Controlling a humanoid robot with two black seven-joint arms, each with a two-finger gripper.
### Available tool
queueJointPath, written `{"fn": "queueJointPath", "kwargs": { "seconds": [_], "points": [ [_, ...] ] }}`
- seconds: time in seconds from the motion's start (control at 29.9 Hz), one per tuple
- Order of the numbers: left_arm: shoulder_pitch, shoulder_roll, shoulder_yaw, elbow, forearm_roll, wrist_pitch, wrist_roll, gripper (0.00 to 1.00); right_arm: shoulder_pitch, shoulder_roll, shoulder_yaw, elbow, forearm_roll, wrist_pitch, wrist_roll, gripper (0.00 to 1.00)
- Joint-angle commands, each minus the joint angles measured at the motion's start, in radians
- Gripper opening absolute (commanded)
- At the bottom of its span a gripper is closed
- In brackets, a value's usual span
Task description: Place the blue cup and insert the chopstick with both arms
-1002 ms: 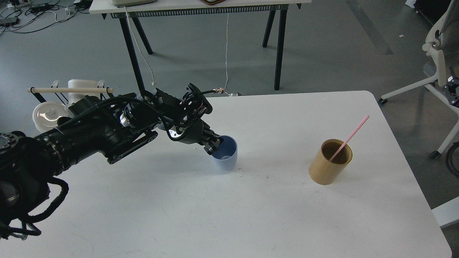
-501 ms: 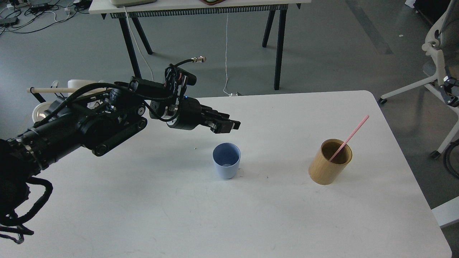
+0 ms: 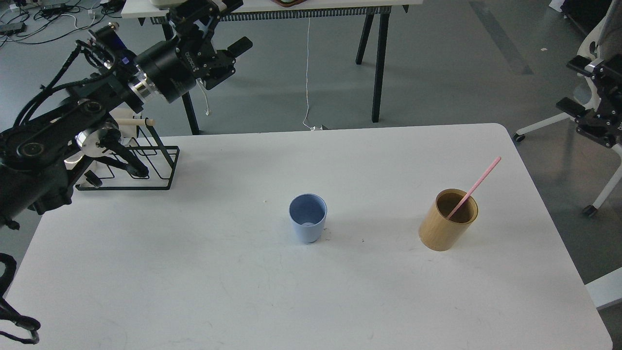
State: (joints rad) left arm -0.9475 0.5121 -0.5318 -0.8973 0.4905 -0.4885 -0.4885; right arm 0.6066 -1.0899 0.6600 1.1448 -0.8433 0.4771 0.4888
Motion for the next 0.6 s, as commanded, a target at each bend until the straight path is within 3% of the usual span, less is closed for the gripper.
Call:
{"fn": "queueJointPath", "kwargs": {
  "seconds": [0.0,0.13,0.27,0.37,0.57],
  "points": [
    [0.012,0.002,-0.034,0.000,-0.041,0.000,0.000,0.89,-0.085,-0.074,-0.003,0.162,-0.282,-0.179,0.000,0.98],
    [0.018,0.000,-0.033,0.000,-0.041,0.000,0.000,0.89,-0.188,-0.074,-0.054,0.201,-0.500,-0.463,0.000,0.98],
    [0.033,0.000,-0.034,0.001,-0.041,0.000,0.000,0.90,-0.200,-0.058,-0.173,0.193,-0.545,-0.690,0.000,0.98],
    [0.047,-0.007,-0.034,0.001,-0.041,0.000,0.000,0.90,-0.197,0.010,-0.229,0.155,-0.545,-0.759,0.000,0.98],
    [0.062,-0.014,-0.034,0.001,-0.041,0.000,0.000,0.91,-0.189,0.168,-0.237,0.075,-0.551,-0.773,0.000,0.98]
  ]
}}
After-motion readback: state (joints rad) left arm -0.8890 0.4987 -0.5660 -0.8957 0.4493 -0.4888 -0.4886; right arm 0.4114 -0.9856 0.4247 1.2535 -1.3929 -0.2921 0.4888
